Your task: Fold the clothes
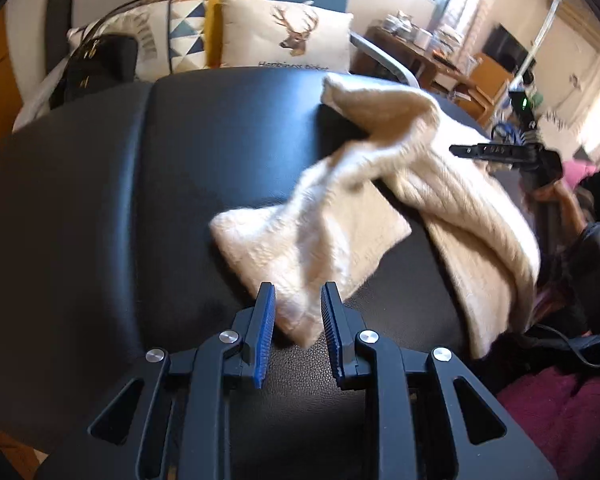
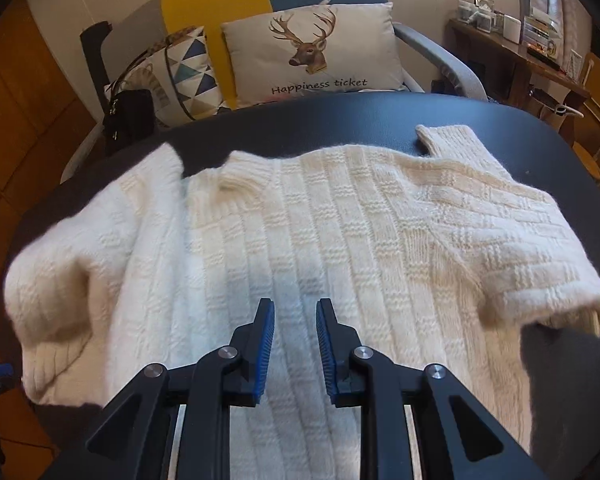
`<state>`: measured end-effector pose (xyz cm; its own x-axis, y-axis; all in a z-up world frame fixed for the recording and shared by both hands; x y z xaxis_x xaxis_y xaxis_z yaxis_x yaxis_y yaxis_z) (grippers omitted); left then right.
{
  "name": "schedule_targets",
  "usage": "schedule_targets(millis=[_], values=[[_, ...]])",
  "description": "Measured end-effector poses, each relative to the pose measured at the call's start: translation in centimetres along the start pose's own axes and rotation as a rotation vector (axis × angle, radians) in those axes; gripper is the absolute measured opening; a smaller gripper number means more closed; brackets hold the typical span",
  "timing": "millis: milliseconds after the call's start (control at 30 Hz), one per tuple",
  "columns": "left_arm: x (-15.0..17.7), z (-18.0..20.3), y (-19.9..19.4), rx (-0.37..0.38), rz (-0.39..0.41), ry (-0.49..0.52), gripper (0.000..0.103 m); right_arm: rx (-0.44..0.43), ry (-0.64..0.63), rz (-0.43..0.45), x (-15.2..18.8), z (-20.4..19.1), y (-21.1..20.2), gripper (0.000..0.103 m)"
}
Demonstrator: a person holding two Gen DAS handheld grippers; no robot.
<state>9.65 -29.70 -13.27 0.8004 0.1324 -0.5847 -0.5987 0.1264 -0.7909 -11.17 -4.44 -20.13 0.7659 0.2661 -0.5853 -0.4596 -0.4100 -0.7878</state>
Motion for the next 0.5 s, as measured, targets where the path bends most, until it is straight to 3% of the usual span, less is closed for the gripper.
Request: schedule_targets(millis=[167, 367, 400, 433, 500], values=[[-0.5, 2.1, 1.1, 0.007, -0.019, 0.088, 0.026, 0.013, -0.035, -0.022, 2.5, -1.1, -0.5, 0.021], [-0.4, 2.0, 3.3, -0.026, -0.042, 0.106, 0.026, -0.005, -0.038, -0.033, 4.0, -1.9, -1.3, 0.021], [-0.3, 2.1, 3.5, -0.028, -0.039, 0.106, 0.023, -0.009, -0.035, -0.032, 4.0, -2.0, -1.4, 0.021], [-0.3, 2.0, 3.5, -0.033, -0.033, 0.105, 0.006, -0.013, -0.033, -0.030, 4.0, -2.1, -1.6, 0.021], [-0.8, 1.9, 3.1, -0.004, -0.016, 0.066, 0.005, -0.037, -0.026, -0.017, 3.9, -2.5, -2.0, 0.021]])
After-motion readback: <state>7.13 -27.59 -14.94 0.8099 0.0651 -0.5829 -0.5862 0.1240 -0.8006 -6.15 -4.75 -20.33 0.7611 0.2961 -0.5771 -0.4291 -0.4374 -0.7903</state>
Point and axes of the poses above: each gripper's, at about its wrist camera, not at the fingertips, and y roughly the way its jaws point, z to its right, x to its underside, the point moved 10 cm from there along y, roughly the way its jaws point, and after that the axes turned 6 degrees about z, right-handed, at the moved point
